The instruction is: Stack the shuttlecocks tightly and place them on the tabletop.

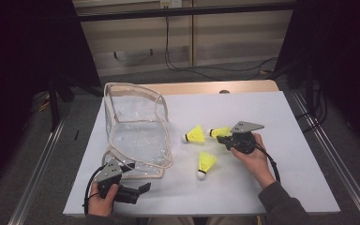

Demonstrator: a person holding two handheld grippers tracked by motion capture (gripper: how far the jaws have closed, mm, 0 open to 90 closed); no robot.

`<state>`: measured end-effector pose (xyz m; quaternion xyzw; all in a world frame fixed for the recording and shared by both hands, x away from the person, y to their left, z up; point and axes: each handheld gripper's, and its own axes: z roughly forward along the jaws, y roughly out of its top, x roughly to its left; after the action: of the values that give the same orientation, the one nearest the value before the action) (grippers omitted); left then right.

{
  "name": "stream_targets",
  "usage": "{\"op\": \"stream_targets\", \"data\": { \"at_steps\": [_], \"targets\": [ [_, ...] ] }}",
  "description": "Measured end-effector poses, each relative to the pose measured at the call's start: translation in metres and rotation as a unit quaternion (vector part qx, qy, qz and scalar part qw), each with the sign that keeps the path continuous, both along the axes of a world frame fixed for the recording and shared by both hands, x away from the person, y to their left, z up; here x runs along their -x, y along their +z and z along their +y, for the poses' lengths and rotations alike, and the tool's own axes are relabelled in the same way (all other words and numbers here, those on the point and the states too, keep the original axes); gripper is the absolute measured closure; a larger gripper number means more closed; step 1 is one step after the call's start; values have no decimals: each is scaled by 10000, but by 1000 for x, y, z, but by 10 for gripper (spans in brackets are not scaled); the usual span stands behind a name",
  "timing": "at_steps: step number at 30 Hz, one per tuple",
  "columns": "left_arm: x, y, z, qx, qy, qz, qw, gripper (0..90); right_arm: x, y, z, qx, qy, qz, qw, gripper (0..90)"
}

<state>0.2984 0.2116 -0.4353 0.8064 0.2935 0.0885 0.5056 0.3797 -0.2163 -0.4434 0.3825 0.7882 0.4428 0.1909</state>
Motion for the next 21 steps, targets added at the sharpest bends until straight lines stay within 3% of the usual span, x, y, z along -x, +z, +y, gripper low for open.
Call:
{"op": "stream_targets", "data": {
  "at_steps": [21],
  "targets": [
    [0, 0, 0, -15, -7, 5, 10000, 32, -1, 1, 2, -16, 16, -13, 10000, 885]
  ]
}}
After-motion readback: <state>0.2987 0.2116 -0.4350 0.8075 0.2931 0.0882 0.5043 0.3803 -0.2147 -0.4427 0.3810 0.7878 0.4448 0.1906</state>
